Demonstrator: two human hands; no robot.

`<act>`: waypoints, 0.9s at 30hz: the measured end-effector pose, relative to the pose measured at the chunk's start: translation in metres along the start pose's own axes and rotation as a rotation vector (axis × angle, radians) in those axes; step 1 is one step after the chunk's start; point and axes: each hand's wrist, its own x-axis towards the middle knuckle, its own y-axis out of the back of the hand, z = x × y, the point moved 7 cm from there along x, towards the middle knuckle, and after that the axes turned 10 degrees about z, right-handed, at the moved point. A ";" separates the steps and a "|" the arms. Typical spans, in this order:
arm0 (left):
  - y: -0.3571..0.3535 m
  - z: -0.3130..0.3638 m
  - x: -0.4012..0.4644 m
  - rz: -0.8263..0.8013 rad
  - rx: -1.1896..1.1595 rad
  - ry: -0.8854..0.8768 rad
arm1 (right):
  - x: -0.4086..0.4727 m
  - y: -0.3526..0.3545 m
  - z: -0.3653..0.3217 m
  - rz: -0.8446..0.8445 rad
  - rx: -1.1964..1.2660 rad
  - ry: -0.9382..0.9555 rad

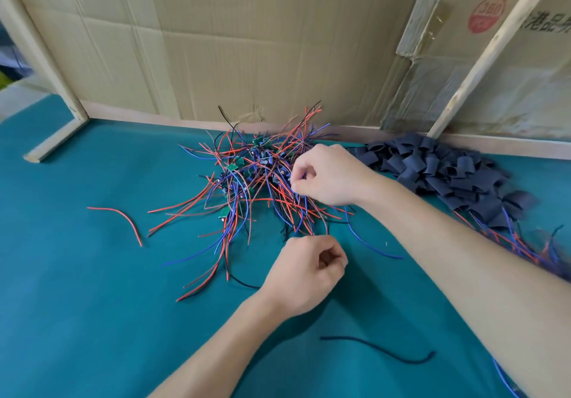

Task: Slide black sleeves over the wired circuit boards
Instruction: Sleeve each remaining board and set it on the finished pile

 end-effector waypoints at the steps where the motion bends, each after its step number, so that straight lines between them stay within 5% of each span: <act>1: 0.000 0.000 0.000 0.004 0.009 -0.003 | -0.003 -0.006 0.000 -0.014 -0.017 0.002; 7: 0.000 -0.003 -0.001 -0.019 -0.022 0.054 | -0.013 -0.045 -0.008 0.010 -0.119 -0.002; 14: 0.000 -0.006 0.000 -0.014 -0.095 0.107 | -0.030 0.014 0.030 0.105 0.110 -0.194; 24: 0.010 -0.010 0.001 0.142 -0.612 0.398 | -0.159 0.046 0.068 0.262 0.748 -0.544; 27: 0.004 -0.004 -0.002 0.093 -0.802 0.495 | -0.195 0.030 0.042 0.219 0.660 -0.419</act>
